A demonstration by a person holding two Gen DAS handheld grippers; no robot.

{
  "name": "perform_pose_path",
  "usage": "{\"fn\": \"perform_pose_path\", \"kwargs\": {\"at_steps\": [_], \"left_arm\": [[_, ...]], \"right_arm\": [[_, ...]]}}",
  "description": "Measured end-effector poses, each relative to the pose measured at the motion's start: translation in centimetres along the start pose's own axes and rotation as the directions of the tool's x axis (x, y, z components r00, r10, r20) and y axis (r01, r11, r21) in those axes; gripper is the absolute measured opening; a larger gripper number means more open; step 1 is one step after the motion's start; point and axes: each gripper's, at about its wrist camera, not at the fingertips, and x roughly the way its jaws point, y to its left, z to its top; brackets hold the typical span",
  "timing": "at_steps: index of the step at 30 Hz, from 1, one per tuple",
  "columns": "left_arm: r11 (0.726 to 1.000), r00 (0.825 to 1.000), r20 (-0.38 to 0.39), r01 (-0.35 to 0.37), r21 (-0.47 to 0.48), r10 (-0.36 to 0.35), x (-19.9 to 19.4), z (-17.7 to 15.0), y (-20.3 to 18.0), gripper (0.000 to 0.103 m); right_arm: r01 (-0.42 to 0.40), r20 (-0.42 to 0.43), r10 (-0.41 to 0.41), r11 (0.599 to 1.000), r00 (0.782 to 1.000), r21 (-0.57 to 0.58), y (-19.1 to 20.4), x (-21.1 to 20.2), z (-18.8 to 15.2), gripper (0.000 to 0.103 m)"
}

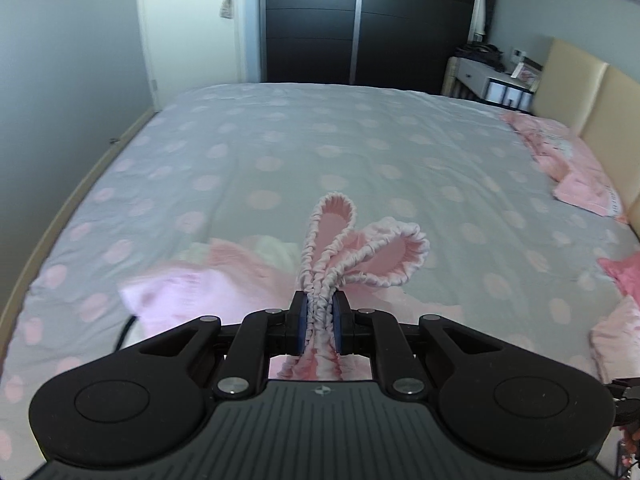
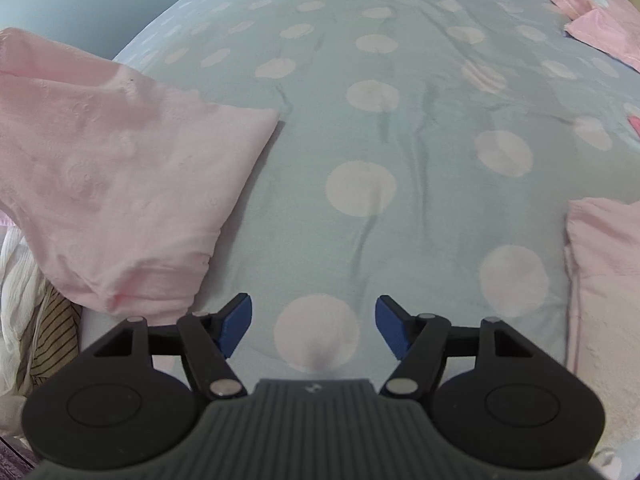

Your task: Fold clothes

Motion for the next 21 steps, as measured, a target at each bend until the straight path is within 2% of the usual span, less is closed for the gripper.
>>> {"fn": "perform_pose_path", "kwargs": {"at_steps": [8,11,14,15,16,18,20,21], "left_arm": [[0.993,0.994,-0.025,-0.106,-0.059,0.104,5.0,-2.6,5.6,0.011],[0.985,0.987,-0.025,-0.158,-0.067,0.156,6.4,-3.7,6.8,0.016],[0.981,0.983,-0.002,-0.183,-0.066,0.183,6.4,-4.5,7.0,0.04],[0.981,0.982,0.013,-0.187,-0.06,0.188,6.2,-4.8,6.9,0.052],[0.981,0.981,0.04,-0.187,-0.043,0.189,5.6,-5.0,6.4,0.053],[0.981,0.977,0.094,-0.192,-0.008,0.192,4.6,-5.4,5.5,0.054],[0.978,0.969,0.14,-0.206,0.02,0.202,3.4,-5.7,4.1,0.057],[0.979,0.968,0.155,-0.202,0.029,0.195,2.7,-6.0,3.3,0.057]], "right_arm": [[-0.045,-0.027,0.044,0.998,0.999,-0.042,2.5,3.2,1.0,0.071],[-0.073,-0.032,0.07,0.994,0.997,-0.086,3.7,3.9,1.2,0.071],[-0.065,-0.041,0.06,0.989,0.997,-0.13,4.6,4.6,1.3,0.071],[-0.056,-0.041,0.051,0.988,0.998,-0.142,4.7,4.7,1.3,0.071],[-0.053,-0.036,0.048,0.987,0.998,-0.152,4.8,4.8,1.3,0.07],[-0.072,-0.014,0.071,0.98,0.997,-0.185,5.0,4.8,1.3,0.062],[-0.099,0.005,0.103,0.967,0.995,-0.236,5.4,4.7,1.2,0.045],[-0.107,0.012,0.115,0.955,0.993,-0.278,5.8,4.8,1.0,0.045]]}}
